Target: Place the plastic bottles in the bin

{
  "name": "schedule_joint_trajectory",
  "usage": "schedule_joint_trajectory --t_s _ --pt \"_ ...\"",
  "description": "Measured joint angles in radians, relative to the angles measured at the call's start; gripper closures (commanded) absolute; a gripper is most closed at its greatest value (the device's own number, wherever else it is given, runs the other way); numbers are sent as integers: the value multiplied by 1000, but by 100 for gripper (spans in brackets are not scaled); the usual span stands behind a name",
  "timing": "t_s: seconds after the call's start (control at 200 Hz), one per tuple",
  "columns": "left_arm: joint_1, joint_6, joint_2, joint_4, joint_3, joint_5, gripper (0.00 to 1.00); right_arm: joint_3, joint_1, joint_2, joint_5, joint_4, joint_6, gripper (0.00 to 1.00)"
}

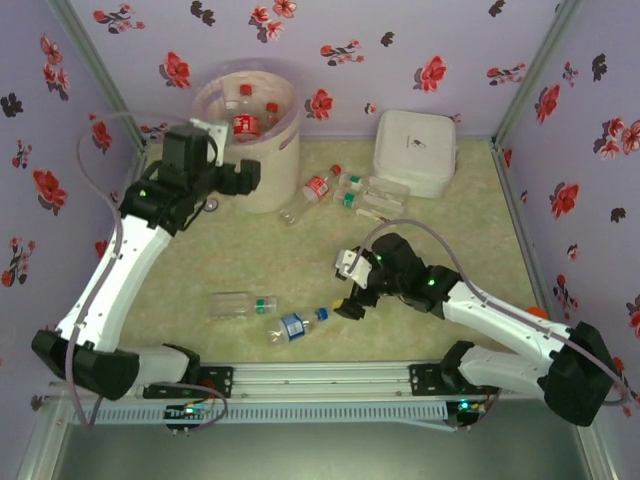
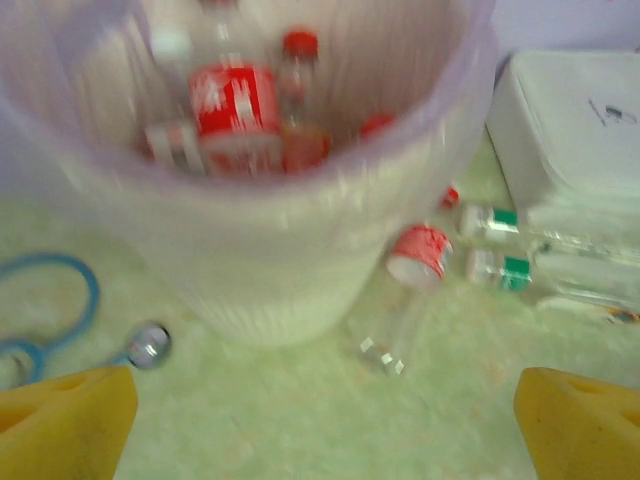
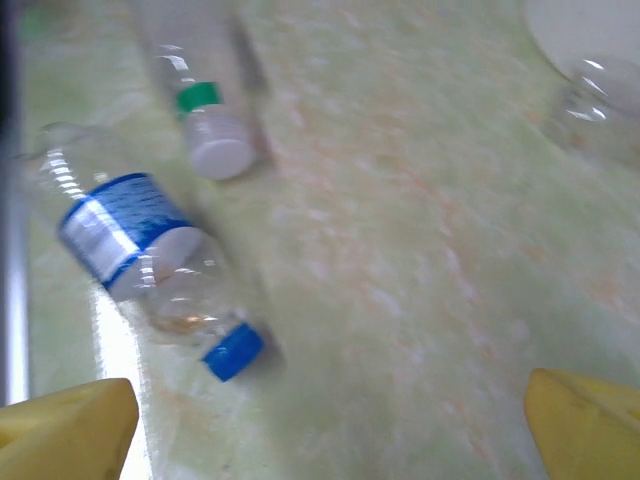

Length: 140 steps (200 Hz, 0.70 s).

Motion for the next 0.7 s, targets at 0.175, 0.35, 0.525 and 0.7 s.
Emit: schedule_joint_trajectory --t_s 0.175,0.35,0.525,0.7 --pt "0 -116 -121 6 -193 37 6 124 84 127 -37 -120 -136 1" --pt "29 -193 -244 27 -284 42 8 151 179 256 -9 -138 -203 1" --pt "47 -239 -285 56 -356 48 8 179 228 368 25 -122 -232 1" --pt "48 -280 -278 98 -429 79 9 185 241 462 37 -46 -235 6"
